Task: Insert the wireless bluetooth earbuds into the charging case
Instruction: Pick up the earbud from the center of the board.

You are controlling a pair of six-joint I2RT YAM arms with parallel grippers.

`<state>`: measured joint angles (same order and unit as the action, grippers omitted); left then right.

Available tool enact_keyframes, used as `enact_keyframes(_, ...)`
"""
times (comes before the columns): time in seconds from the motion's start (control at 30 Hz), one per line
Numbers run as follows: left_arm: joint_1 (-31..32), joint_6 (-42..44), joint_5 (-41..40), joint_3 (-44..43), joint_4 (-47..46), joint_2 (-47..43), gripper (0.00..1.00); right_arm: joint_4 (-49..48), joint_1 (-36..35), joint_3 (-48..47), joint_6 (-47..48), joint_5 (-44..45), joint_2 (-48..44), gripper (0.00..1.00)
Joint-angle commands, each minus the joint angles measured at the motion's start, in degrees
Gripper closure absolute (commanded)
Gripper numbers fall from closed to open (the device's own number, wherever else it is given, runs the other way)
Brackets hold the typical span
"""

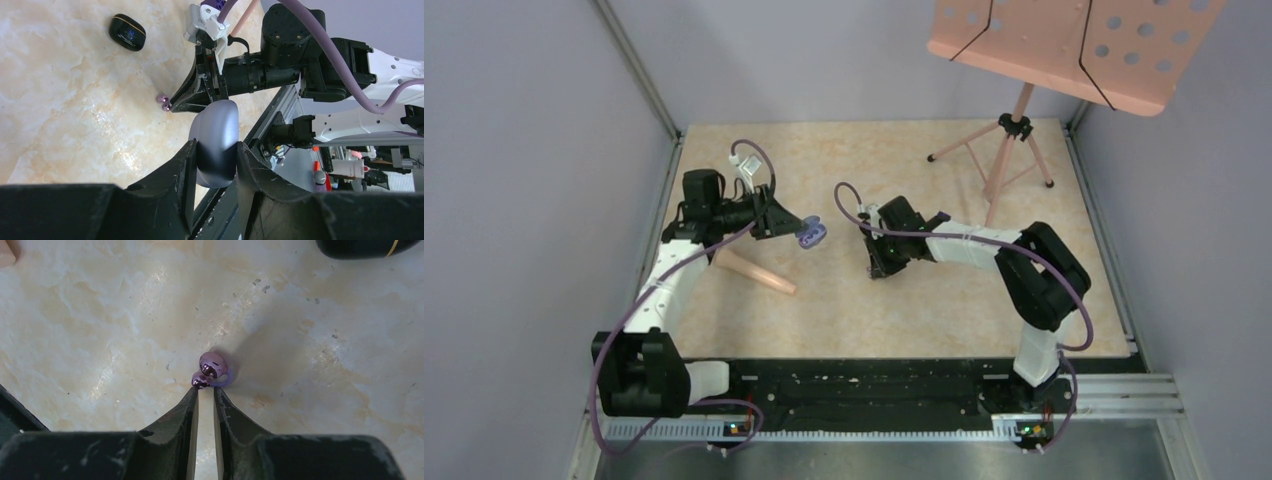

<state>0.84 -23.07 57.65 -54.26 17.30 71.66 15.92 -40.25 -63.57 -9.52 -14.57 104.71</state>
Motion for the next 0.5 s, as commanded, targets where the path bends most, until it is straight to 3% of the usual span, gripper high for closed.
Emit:
enact_keyframes(0.0, -0.3, -1.1, 1.1, 0.7, -3.2, -2.1, 1.0, -1.6, 1.4, -3.0, -2.4, 0.0, 0.3, 0.83)
enact_keyframes(0.47, -0.3, -2.1, 1.2, 0.8, -4.0, -2.0, 1.0, 0.9, 2.6, -4.5, -4.2, 1.4, 2.1, 0.8)
